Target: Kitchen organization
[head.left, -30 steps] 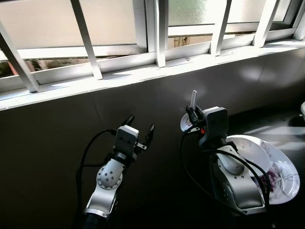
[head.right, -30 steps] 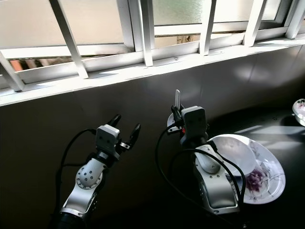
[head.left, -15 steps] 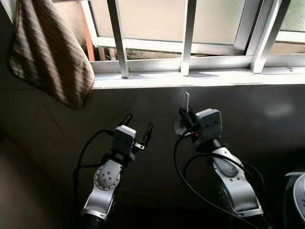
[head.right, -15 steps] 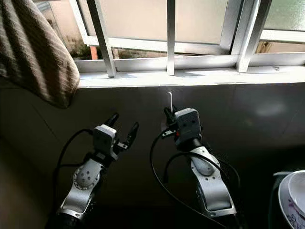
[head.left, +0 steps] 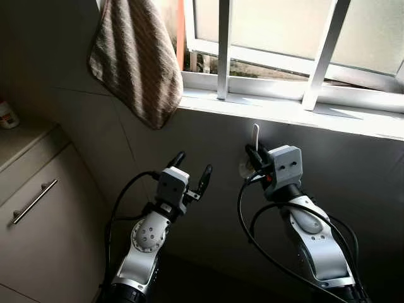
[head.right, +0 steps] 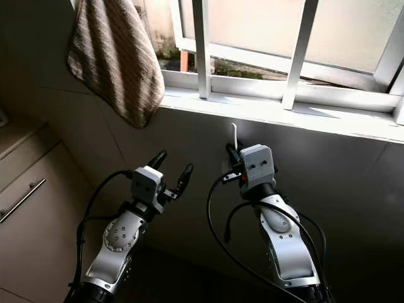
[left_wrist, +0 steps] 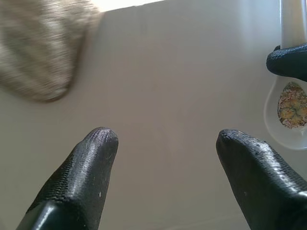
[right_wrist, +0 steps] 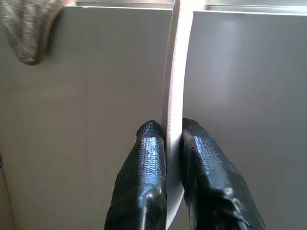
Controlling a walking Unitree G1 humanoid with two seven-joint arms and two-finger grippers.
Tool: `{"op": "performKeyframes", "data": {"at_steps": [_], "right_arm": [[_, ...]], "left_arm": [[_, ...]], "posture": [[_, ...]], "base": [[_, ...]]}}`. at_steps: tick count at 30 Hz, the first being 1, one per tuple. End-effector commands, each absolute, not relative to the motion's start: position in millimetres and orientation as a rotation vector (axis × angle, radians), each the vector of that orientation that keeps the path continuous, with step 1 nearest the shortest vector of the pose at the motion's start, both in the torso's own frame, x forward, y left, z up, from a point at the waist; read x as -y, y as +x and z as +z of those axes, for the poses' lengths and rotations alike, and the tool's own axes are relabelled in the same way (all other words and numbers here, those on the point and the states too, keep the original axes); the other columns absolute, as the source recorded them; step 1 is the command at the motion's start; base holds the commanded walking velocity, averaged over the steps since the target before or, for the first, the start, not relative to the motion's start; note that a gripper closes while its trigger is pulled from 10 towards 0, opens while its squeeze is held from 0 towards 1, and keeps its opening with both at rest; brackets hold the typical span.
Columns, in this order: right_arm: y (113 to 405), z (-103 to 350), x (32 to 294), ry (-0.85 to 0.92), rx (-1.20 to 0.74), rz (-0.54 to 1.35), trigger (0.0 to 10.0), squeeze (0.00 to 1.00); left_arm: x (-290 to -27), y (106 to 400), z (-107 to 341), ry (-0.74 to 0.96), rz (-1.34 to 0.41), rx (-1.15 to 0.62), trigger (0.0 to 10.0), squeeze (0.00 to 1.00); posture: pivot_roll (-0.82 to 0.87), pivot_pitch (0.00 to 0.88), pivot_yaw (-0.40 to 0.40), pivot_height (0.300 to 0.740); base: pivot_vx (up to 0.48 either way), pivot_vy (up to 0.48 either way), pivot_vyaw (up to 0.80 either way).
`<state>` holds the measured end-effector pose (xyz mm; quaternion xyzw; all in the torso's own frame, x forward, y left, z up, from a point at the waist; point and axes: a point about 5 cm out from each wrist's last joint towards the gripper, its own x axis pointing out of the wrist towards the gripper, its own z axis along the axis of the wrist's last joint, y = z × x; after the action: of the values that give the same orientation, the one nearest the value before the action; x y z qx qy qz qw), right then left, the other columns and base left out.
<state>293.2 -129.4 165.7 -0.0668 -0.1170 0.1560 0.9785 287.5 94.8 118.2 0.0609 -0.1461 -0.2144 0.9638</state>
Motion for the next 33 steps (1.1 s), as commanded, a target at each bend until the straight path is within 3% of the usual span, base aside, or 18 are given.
{"op": "performKeyframes", "data": {"at_steps": [1, 16, 33], "right_arm": [[292.7, 166.4, 119.2, -0.123, 0.246, 0.349, 0.0, 0.0], [294.3, 167.8, 119.7, -0.117, 0.257, 0.336, 0.0, 0.0], [297.2, 178.6, 122.8, -0.141, 0.336, 0.291, 0.0, 0.0]], "left_arm": [[-104.4, 289.0, 119.6, 0.139, -0.408, 0.295, 10.0, 0.0], [-105.5, 289.1, 121.7, 0.141, -0.401, 0.31, 10.0, 0.0], [-105.8, 290.1, 128.5, 0.153, -0.39, 0.353, 10.0, 0.0]], "posture": [[0.03, 0.0, 0.023, 0.74], [0.04, 0.0, 0.023, 0.74], [0.04, 0.0, 0.025, 0.74]], "base": [[0.0, 0.476, 0.8], [0.0, 0.462, 0.8], [0.0, 0.0, 0.8]]}}
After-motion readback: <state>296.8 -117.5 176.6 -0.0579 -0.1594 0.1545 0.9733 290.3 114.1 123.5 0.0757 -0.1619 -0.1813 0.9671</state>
